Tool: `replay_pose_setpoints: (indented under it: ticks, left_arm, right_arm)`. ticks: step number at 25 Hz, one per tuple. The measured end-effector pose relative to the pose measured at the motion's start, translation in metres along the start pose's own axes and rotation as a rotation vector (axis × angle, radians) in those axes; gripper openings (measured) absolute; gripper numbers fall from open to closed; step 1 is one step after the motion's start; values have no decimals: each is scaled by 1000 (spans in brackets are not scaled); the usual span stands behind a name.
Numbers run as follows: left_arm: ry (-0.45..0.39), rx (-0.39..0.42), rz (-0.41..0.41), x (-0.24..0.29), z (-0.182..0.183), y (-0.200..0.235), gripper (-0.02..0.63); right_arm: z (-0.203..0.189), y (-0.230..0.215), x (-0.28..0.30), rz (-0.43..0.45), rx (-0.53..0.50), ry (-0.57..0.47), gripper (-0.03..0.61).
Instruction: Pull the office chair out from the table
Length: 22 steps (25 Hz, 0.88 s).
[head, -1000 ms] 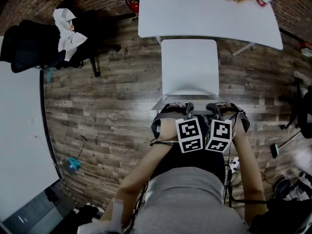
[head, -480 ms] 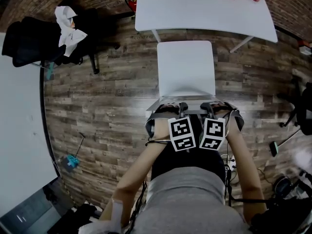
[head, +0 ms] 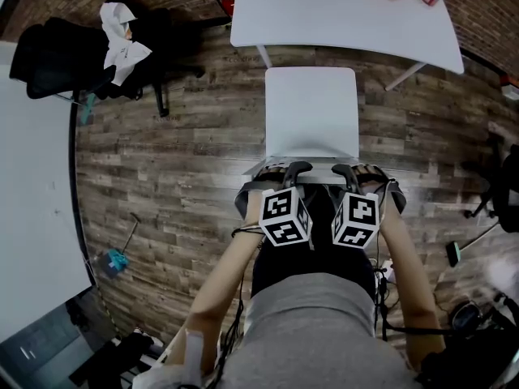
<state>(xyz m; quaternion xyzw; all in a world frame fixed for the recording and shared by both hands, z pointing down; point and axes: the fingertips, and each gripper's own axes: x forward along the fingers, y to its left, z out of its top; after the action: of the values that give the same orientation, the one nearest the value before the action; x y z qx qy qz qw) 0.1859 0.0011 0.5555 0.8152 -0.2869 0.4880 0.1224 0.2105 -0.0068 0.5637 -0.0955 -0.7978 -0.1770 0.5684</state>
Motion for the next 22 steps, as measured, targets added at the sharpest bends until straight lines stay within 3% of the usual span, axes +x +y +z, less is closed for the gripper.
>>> replay_pose_setpoints:
  ticks: [3, 7, 11, 15, 18, 22]
  left_arm:
    - [-107, -85, 21, -23, 15, 9, 193]
    - [-292, -248, 70, -63, 39, 30, 192]
    - [-444, -365, 183, -101, 57, 64, 190]
    - [-604, -425, 321, -142, 84, 97, 161]
    - [-729, -475, 433, -174, 99, 118, 84]
    - [-846, -517, 547, -208, 113, 135, 34]
  right_arm:
    - [16, -3, -22, 16, 71, -110, 195]
    - [40, -26, -62, 1, 268, -331, 184]
    - [56, -77, -108, -156, 507, -561, 84]
    - [70, -119, -150, -376, 588, -747, 40]
    - [79, -136, -177, -512, 653, -824, 28]
    - [84, -146, -201, -621, 747, -885, 21]
